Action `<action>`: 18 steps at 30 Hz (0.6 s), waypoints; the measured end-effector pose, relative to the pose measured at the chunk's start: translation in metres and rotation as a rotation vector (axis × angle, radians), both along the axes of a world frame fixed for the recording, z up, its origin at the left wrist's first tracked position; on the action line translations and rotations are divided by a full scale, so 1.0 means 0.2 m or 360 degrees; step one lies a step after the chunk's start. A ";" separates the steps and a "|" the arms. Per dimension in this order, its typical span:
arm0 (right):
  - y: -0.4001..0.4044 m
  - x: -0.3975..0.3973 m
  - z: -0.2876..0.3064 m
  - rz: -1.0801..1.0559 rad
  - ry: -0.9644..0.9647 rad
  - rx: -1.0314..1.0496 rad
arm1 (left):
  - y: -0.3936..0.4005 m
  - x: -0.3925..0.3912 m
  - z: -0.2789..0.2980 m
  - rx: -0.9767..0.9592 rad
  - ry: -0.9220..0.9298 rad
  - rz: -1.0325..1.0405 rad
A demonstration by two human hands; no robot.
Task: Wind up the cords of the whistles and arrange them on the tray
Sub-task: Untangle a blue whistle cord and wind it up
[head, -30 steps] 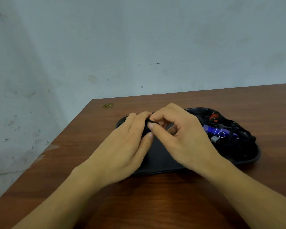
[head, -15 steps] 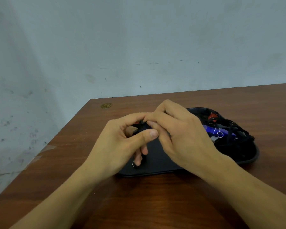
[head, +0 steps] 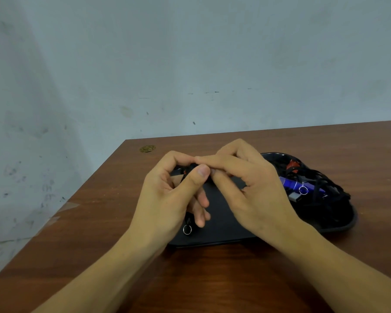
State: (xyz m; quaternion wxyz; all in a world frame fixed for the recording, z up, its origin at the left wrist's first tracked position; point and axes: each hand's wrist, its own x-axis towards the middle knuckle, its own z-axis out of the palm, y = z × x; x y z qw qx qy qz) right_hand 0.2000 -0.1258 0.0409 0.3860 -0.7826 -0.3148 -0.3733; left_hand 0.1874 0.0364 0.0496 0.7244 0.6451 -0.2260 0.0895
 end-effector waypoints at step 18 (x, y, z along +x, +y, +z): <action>0.08 -0.07 0.02 0.0717 0.0602 0.0867 | 0.01 -0.03 0.01 -0.0149 -0.0152 -0.0279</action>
